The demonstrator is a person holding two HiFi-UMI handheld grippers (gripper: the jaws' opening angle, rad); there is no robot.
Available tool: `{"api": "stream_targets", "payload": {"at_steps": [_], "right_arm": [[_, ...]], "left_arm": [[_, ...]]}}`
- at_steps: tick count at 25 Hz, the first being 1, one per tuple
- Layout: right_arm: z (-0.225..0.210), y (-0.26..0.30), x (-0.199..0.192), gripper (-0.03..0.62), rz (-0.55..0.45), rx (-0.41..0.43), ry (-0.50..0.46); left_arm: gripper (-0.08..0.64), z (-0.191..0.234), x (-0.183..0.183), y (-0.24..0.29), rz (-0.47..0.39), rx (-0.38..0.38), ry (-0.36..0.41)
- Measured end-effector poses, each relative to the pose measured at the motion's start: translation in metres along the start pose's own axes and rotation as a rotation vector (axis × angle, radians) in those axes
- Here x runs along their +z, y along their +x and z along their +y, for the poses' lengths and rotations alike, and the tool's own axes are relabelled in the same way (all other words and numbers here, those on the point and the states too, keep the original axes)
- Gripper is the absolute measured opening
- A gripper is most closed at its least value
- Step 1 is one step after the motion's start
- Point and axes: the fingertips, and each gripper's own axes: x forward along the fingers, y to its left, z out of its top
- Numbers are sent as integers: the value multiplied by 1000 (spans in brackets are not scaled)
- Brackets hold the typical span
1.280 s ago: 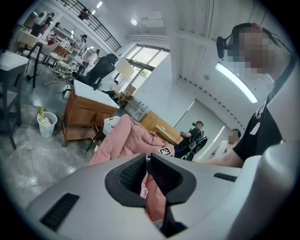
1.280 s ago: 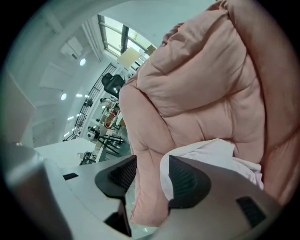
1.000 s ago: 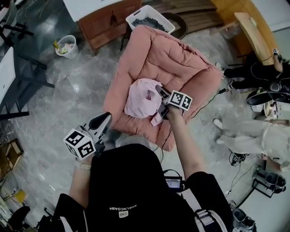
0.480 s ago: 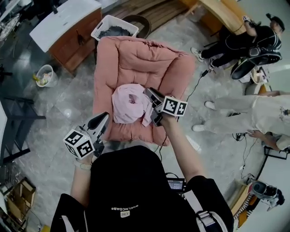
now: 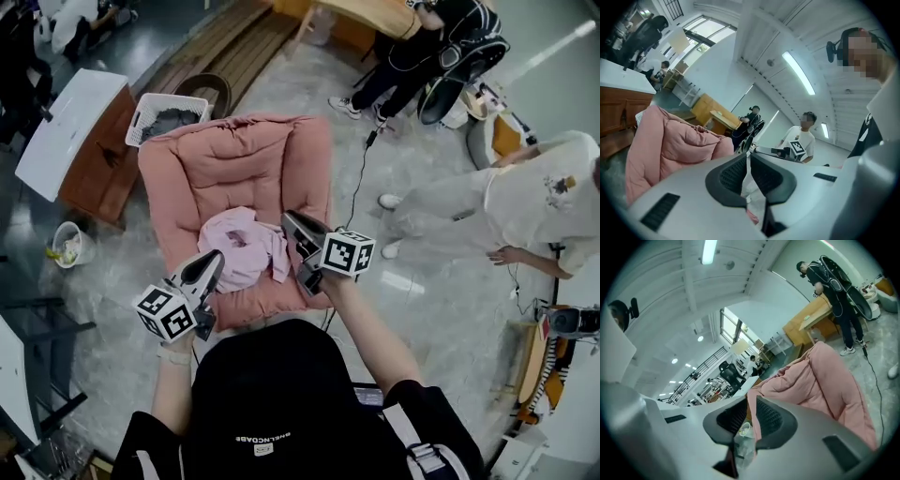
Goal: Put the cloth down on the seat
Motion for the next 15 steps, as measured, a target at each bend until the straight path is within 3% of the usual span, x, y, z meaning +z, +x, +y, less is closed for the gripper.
{"api": "stream_targets", "payload": {"at_steps": [15], "right_arm": [[-10, -155, 38, 64, -328, -126, 29]], "left_arm": [[20, -71, -8, 93, 149, -243, 85]]}}
